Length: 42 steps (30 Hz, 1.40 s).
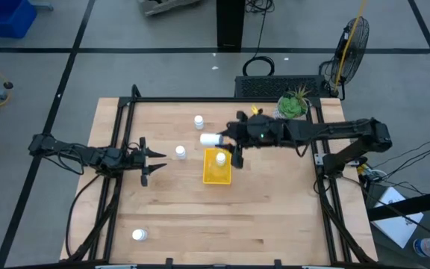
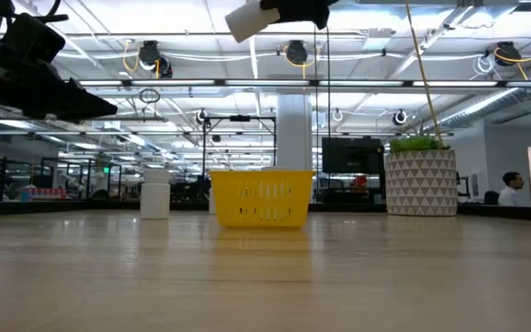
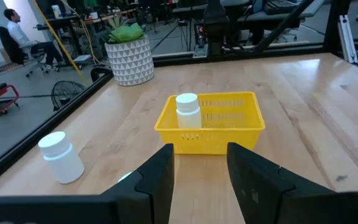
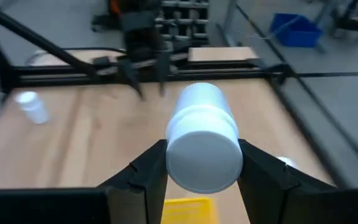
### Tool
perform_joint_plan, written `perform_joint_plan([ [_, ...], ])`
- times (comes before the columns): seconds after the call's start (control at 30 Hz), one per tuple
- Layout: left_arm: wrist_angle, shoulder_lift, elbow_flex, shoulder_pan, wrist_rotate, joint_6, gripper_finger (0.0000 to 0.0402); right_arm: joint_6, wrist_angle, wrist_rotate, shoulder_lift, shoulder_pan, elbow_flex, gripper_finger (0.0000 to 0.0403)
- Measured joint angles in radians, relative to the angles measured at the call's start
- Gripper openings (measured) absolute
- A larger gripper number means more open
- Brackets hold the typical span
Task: Pick and place pill bottles into a basket
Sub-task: Put the white pill bottle into the yellow bin
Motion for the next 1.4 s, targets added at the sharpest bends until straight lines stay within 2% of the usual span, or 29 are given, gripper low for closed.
perform_joint_plan([
  [0.23,0.005,0.000,0.000,0.000,-0.054,0.001,0.0152,-0.099,-0.288,0.090,0.038,-0.043,0.262,0.0150],
  [0.43,0.013,0.000,0.001,0.000,-0.075,0.020,0.0152,-0.079,-0.639,0.106,0.193,-0.089,0.505,0.0150],
  [0.57,0.013,0.000,0.001,0.000,-0.075,0.023,0.0152,-0.051,-0.821,0.099,0.312,-0.099,0.599,0.0150],
  [0.73,0.012,0.000,0.001,0.000,-0.075,0.034,0.0152,0.023,-0.949,0.002,0.409,-0.090,0.612,0.0150],
  [0.87,0.011,0.000,0.001,0.000,-0.074,0.042,0.0152,0.059,-1.004,-0.005,0.464,-0.047,0.608,0.0150],
  [1.23,-0.007,0.000,0.001,0.000,-0.074,0.027,0.0152,0.107,-0.994,-0.059,0.524,0.052,0.606,0.0150],
  [1.4,-0.006,0.000,0.001,0.000,-0.074,0.019,0.0152,0.112,-0.892,-0.136,0.523,0.072,0.523,0.0150],
])
